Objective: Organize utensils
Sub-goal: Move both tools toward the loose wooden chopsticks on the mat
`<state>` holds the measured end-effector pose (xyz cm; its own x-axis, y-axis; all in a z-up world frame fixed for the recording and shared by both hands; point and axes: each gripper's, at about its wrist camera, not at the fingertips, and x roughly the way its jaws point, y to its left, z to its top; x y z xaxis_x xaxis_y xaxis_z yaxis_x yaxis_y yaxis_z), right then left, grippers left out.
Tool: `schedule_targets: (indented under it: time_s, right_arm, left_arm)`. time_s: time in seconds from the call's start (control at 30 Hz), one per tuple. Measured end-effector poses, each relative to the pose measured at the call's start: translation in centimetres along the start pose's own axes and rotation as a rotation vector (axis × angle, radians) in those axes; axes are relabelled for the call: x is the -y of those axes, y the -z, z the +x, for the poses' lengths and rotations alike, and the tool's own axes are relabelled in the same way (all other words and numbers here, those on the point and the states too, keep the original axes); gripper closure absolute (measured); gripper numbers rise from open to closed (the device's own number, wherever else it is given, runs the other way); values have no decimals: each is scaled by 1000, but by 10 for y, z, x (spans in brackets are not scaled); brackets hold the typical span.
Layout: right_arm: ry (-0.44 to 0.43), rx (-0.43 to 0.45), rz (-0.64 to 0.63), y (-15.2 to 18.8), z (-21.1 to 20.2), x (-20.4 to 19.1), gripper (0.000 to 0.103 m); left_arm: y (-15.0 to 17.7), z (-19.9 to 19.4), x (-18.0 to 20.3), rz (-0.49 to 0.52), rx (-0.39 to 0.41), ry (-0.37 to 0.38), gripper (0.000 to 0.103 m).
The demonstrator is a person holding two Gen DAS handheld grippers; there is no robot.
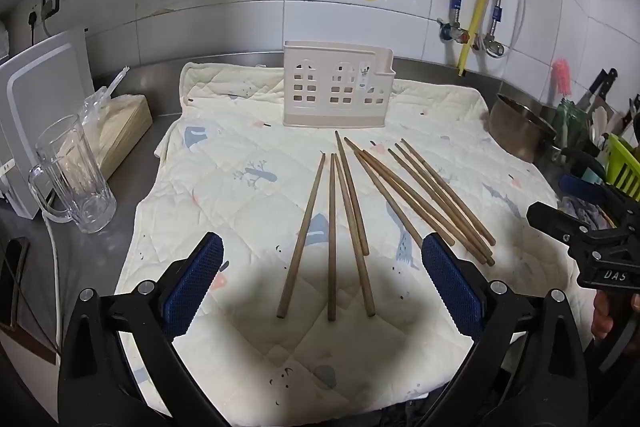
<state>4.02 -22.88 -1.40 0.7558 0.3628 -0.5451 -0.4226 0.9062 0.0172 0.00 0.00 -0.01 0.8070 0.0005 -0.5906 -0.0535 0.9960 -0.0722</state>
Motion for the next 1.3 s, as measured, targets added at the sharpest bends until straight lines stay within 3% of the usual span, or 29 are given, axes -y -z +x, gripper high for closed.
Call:
schedule_targets:
  time_s: [1.3]
  right_arm:
    - [-15, -42, -3, -3, 19, -4, 6]
  left_arm:
    - [-3, 18, -13, 7, -27, -21, 5]
